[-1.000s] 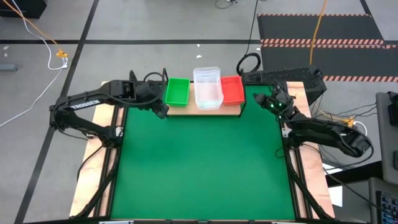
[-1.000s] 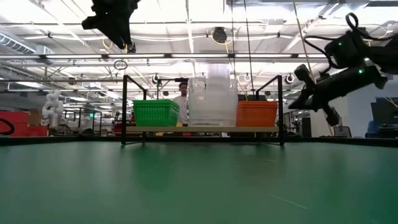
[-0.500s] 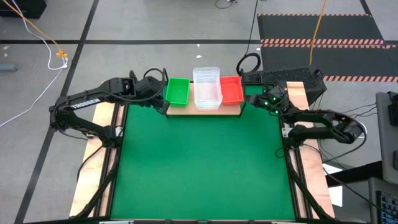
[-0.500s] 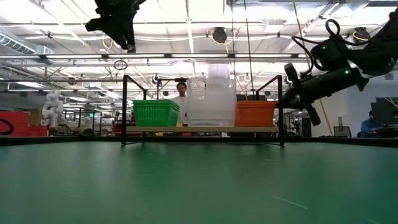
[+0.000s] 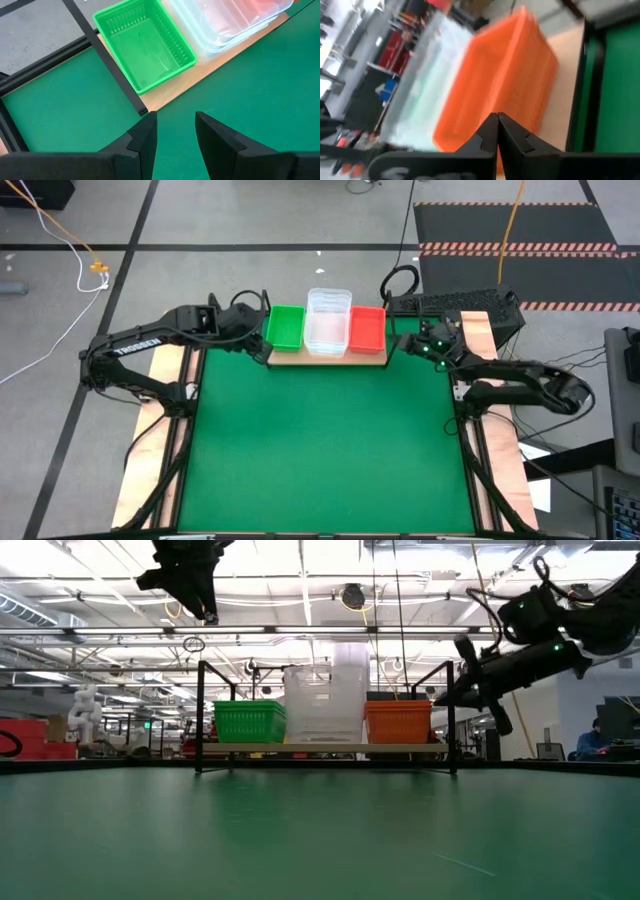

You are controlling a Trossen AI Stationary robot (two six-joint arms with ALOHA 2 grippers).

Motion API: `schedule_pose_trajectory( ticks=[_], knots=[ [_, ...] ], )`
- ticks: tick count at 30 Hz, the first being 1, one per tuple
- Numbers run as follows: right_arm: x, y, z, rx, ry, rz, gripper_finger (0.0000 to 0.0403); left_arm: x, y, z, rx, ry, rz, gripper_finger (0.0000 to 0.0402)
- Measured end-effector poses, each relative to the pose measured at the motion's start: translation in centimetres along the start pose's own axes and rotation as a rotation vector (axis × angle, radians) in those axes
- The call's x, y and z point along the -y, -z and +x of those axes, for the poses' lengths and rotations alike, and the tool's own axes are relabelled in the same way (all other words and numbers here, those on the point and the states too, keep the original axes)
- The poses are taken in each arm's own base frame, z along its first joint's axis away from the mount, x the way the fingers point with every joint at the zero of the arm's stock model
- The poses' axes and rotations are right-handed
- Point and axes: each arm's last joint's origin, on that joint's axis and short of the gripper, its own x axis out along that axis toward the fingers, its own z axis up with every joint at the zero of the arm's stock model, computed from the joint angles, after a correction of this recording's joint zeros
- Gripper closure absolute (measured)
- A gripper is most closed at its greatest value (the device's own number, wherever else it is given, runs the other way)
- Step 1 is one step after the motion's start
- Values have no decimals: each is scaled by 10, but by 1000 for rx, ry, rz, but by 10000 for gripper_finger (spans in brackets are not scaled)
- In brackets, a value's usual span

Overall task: Stack baskets on shelf by color
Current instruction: Adjust the orange bins on the shelf, then return to Home Position

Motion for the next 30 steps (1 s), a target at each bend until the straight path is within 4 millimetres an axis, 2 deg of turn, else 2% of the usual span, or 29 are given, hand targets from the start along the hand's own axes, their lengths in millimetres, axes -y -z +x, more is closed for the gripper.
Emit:
schedule_pose_trajectory(
  ticks=[3, 6, 9, 12, 15, 19, 25, 30],
  knots=[
    [-5, -4, -5, 74, -1, -51, 403, 3, 2, -2, 2, 13, 26, 268],
    [-9, -7, -9, 67, 52, -129, 403, 5, 1, -9, 55, 64, 80, 268],
    [-15, -12, -13, 60, 218, -232, 403, 3, -2, -24, 148, 138, 108, 268],
    [-24, -20, -23, 146, 438, -334, 403, -3, -3, -40, 234, 196, 127, 268],
    [-41, -33, -33, 261, 473, -438, 403, -12, -4, -53, 298, 214, 142, 268],
    [-69, -48, -46, 324, 316, -582, 403, -23, -4, -64, 346, 206, 133, 268],
    [-116, -60, -59, 357, -149, -811, 403, -34, -10, -64, 372, 177, 166, 268],
    [-158, -55, -55, 235, -497, -833, 403, -42, -15, -65, 389, 199, 263, 270]
  ],
)
